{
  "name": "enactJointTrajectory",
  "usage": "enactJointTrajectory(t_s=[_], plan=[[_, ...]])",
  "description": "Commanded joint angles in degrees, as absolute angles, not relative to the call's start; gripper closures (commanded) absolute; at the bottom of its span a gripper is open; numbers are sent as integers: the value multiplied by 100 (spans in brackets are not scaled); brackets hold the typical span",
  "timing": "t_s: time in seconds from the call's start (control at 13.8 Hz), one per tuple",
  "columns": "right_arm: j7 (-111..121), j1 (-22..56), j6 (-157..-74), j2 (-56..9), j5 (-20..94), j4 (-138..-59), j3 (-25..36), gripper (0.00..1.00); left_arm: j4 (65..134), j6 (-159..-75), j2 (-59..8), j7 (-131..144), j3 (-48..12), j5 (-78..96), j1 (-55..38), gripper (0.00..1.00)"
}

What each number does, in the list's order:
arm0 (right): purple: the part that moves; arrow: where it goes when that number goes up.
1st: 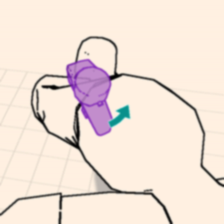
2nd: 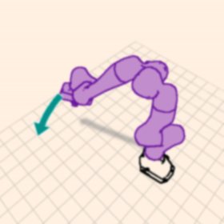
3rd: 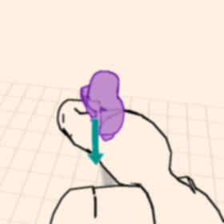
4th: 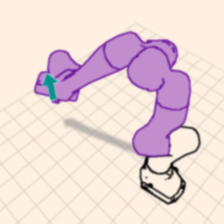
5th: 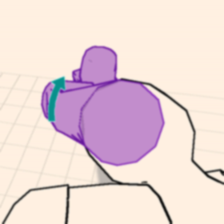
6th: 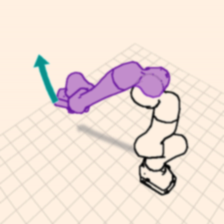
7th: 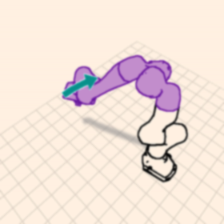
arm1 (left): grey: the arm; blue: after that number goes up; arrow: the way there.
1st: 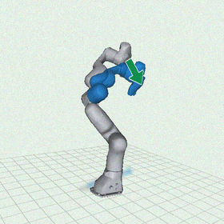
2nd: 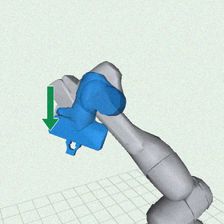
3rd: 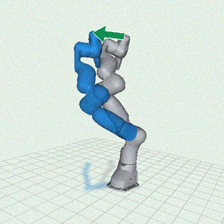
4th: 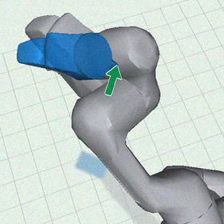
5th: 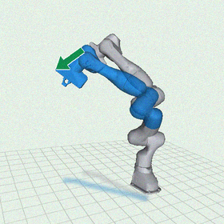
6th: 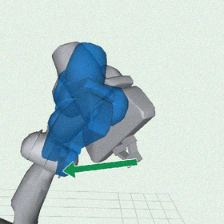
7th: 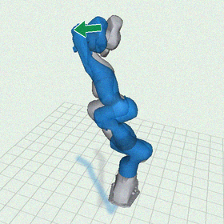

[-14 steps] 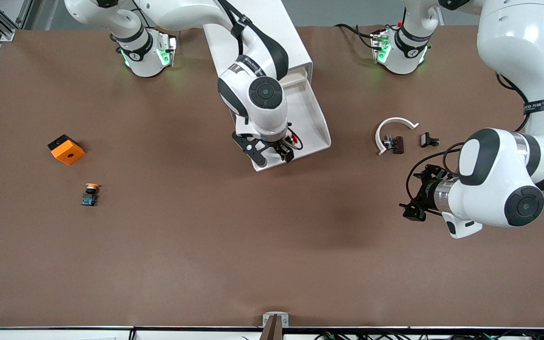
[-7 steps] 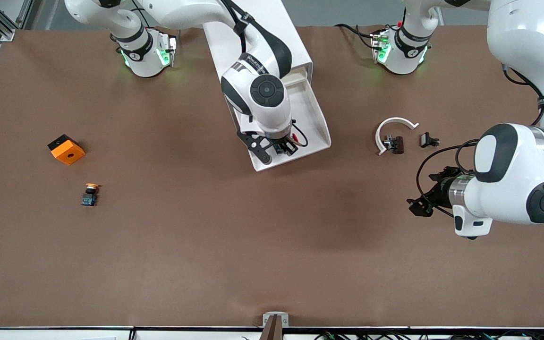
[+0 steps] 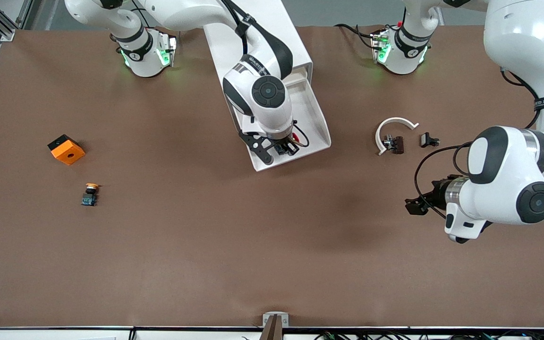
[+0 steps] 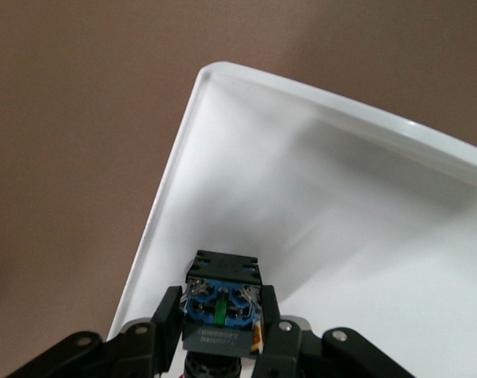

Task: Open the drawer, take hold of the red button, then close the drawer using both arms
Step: 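Lift the red button out and carry it toward the orange block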

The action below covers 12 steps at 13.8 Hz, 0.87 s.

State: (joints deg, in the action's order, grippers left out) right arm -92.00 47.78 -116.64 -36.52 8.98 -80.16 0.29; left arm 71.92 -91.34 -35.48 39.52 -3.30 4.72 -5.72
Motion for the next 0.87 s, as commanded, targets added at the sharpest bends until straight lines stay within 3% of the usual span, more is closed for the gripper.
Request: enactJointTrajectory(t_s=[0.0, 0.29, 0.58, 0.79], plan=[[-9281, 4852, -11672, -3718, 1002, -7866, 88, 90, 7233, -9438, -3647, 3815, -351, 115, -642, 0], [-9246, 4764, -11375, -3595, 985, -7612, 97, 91, 7233, -9738, -3735, 3596, -360, 105, -738, 0], [-8563, 4396, -10146, -3516, 967, -6971, 141, 91, 7242, -9773, -3779, 3542, -360, 105, -782, 0], [-7361, 3773, -9415, -3104, 976, -6891, 141, 91, 7409, -10010, -3788, 3525, -360, 105, -826, 0]])
